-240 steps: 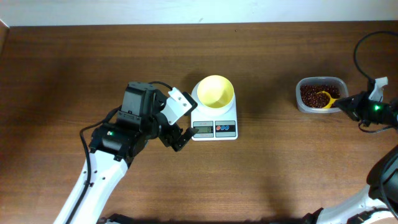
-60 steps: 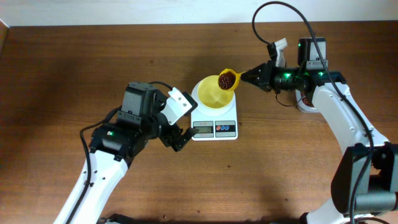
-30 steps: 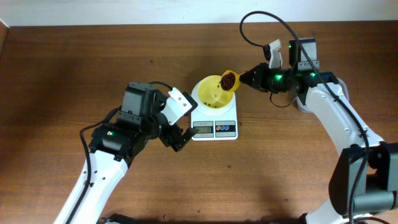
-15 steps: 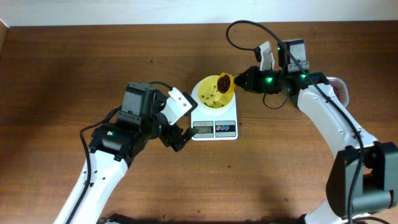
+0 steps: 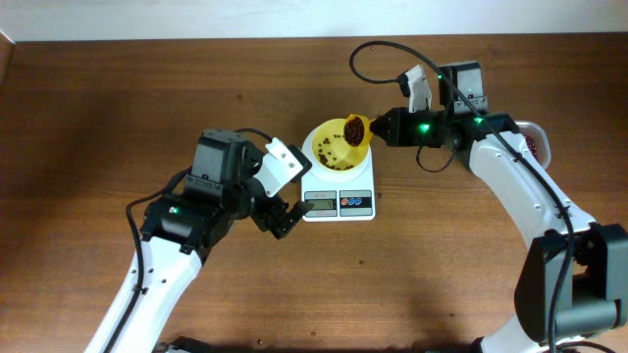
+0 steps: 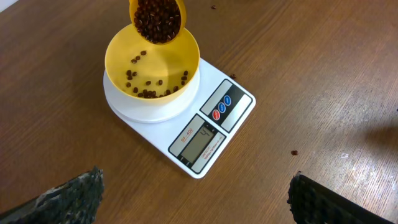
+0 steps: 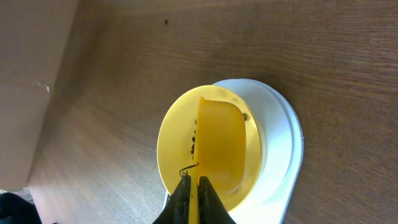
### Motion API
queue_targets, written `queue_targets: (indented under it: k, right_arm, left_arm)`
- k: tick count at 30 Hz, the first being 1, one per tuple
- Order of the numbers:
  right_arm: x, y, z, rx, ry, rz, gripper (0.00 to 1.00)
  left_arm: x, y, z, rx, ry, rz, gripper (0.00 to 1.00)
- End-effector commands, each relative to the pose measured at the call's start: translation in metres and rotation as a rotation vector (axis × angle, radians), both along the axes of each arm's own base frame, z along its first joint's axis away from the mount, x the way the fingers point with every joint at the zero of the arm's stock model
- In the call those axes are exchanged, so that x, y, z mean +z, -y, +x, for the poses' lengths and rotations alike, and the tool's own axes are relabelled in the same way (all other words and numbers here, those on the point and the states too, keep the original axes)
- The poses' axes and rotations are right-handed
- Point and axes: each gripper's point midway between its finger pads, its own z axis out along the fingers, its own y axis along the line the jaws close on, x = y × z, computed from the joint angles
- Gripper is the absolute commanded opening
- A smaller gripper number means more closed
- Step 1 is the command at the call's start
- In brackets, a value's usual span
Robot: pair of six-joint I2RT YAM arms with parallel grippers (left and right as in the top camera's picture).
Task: Scoop item into bowl and weigh 50g on scale
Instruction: 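Tilt the scoop over the yellow bowl to pour beans in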
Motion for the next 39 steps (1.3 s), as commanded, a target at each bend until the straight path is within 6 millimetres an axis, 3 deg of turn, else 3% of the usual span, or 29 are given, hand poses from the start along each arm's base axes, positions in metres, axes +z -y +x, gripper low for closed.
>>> queue_targets:
  k: [1, 12, 39]
  right_arm:
    - [0.015, -0.004, 0.001, 0.026, 0.062, -0.009, 0.04]
    - [0.014, -0.017, -0.003, 0.112, 0.138, -0.059, 0.04]
    - [0.012, -0.015, -0.001, 0.286, 0.349, -0.2, 0.04]
  left_arm:
    - [0.002, 0.0, -0.002, -0.014, 0.009, -0.007, 0.99]
    - [0.002, 0.0, -0.002, -0.014, 0.009, -0.007, 0.99]
    - [0.002, 0.0, -0.002, -0.014, 0.009, -0.007, 0.99]
